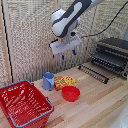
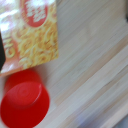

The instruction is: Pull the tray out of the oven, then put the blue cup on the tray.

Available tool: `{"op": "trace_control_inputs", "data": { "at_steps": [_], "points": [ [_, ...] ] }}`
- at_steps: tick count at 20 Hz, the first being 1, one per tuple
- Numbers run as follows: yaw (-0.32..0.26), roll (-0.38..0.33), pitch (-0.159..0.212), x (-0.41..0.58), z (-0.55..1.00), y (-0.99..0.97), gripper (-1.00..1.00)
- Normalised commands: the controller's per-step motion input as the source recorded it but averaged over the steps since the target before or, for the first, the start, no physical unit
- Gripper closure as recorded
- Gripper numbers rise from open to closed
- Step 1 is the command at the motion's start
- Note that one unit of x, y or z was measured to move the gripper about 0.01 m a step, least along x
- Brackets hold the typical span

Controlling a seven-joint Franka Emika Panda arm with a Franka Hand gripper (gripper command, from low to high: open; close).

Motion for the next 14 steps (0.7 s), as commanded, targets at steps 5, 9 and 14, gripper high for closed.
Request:
{"op": "trace_control_inputs", "data": {
  "at_steps": [5, 9, 14],
  "points": [
    [-0.138, 0.231, -0.080, -0.026, 0.12, 0.56, -1.00],
    [-0.127, 0.149, -0.053, -0.007, -0.04, 0.66, -1.00],
    [-0.121, 0.115, -0.043, -0.151, -0.27, 0.56, -1.00]
  ]
}}
